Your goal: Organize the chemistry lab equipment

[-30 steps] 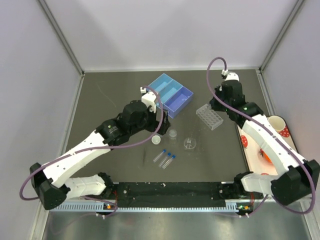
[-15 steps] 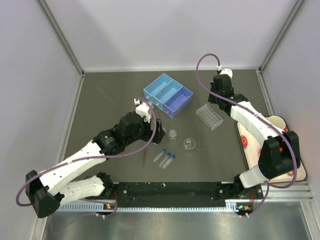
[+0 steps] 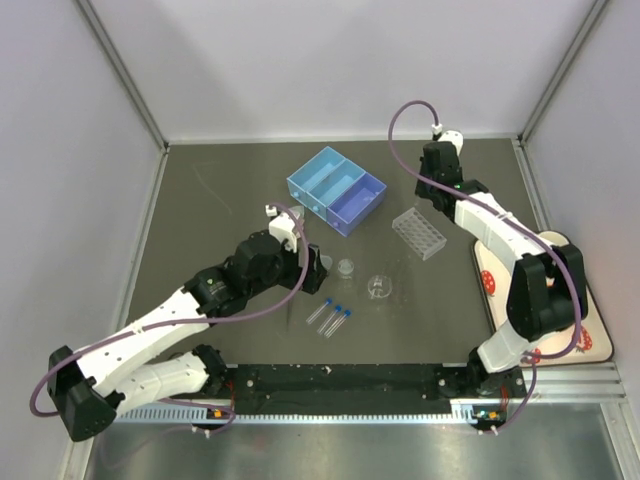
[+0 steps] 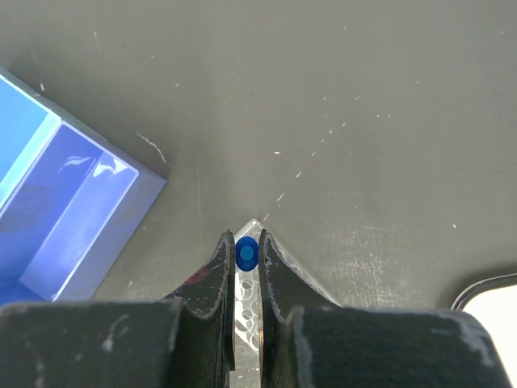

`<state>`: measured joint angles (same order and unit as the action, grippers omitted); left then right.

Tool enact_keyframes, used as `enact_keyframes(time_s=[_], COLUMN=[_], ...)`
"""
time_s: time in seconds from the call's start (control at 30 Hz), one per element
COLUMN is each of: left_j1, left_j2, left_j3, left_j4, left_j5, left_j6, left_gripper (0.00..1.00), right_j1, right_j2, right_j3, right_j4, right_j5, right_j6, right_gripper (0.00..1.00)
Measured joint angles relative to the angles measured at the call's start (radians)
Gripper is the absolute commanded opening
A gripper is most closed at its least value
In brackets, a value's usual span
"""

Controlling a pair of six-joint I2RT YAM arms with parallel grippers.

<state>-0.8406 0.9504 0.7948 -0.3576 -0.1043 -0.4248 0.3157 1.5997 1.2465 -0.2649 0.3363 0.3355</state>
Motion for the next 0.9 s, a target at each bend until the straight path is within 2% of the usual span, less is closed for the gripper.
enact_keyframes(time_s=[0.9], left_j1=[-0.005], left_j2=[-0.06], left_j3=[-0.027], left_j4=[0.022], left_j5=[0.01], left_j6=[0.0], left_gripper=[0.95], right_j1=[0.0], right_j2=[0.079], right_j3=[-0.017], right_j4=[0.053], right_j5=[0.026], right_j6=[-0.021], right_gripper=[0.0])
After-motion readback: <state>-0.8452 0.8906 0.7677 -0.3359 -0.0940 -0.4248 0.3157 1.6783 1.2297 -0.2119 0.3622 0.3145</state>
